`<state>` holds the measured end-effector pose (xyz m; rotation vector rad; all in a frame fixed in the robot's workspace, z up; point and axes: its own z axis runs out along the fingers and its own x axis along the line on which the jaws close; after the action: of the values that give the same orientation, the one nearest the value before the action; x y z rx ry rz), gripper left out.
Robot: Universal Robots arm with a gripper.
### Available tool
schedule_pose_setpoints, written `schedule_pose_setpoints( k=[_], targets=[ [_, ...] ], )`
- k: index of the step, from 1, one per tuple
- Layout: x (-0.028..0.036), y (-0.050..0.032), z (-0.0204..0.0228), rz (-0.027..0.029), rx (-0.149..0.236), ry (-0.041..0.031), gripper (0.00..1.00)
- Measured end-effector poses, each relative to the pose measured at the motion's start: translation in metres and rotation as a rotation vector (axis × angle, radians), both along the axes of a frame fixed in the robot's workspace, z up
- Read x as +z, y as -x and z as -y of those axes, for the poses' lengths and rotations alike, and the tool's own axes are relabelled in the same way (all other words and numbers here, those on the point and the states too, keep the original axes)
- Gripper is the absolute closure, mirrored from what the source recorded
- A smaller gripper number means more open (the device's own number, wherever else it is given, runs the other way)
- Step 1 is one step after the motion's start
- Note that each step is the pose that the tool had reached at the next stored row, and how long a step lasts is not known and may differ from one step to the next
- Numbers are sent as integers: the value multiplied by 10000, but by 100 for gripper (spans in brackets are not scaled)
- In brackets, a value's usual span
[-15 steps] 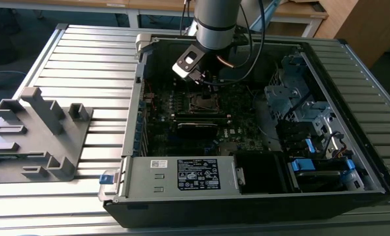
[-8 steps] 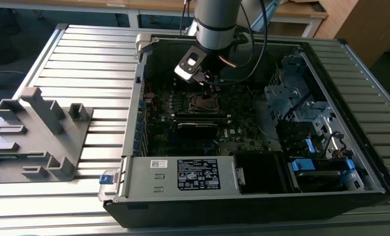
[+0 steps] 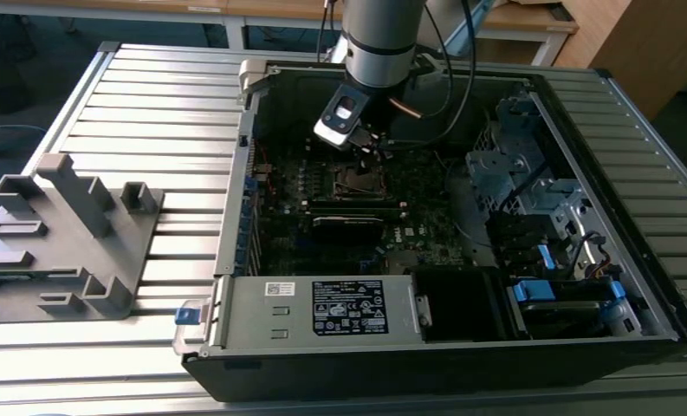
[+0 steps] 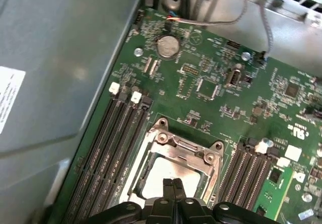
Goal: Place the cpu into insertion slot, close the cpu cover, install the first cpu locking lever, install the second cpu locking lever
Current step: 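Close the cpu cover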
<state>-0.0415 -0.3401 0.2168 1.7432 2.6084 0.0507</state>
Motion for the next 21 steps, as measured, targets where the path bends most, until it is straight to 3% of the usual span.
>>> schedule_pose_setpoints(
  k=[11,19,21],
  targets=[
    [0,0,0,0,548,0,89],
    [-1,0,0,0,608,0,89],
    [-1,0,0,0,786,-1,89]
  ],
)
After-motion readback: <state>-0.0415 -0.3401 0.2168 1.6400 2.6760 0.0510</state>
